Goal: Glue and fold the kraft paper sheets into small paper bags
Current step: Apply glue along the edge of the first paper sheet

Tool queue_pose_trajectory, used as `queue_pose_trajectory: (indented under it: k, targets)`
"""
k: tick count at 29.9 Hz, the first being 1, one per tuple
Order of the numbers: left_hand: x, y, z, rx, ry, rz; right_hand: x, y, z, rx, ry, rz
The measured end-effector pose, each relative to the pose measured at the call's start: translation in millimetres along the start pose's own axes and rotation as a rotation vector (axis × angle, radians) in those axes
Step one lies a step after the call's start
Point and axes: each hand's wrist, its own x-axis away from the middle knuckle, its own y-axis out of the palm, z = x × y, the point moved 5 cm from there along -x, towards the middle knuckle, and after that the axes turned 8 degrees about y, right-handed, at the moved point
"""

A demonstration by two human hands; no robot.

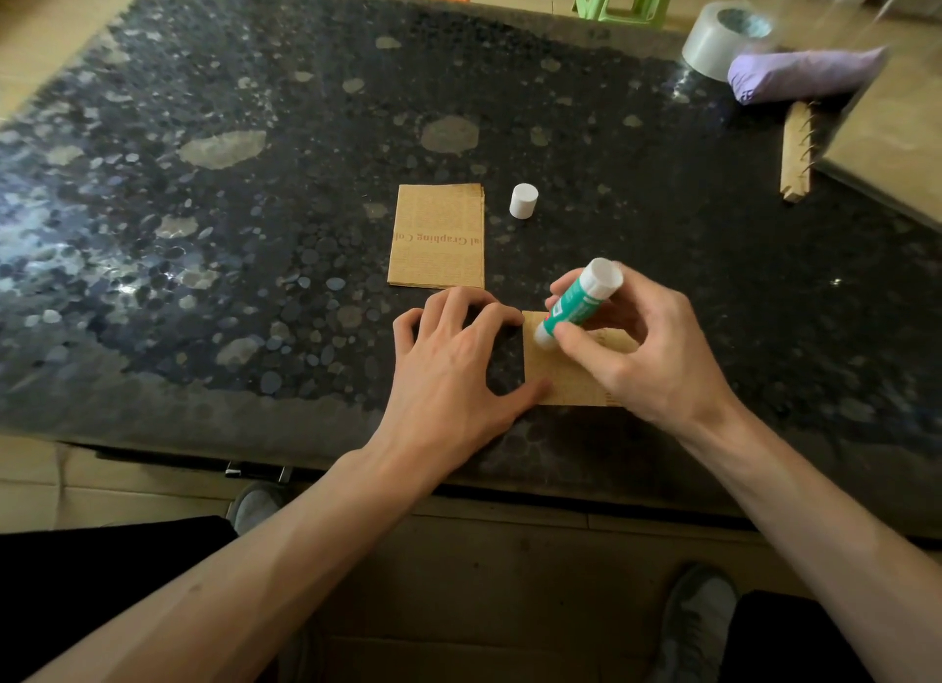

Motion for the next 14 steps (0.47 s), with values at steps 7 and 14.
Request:
queue_pose_trajectory:
  k: [7,14]
  targets:
    - [-0.3,1.2,-0.4,-0.005,0.003,0.010,8.1,4.4,-5.6,0.192,-0.068,-0.090]
    - [-0.1,1.1,0.3,-0.003,0.005,0.004,7.1,0.0,-6.3,0.307,-0.112,-0.028]
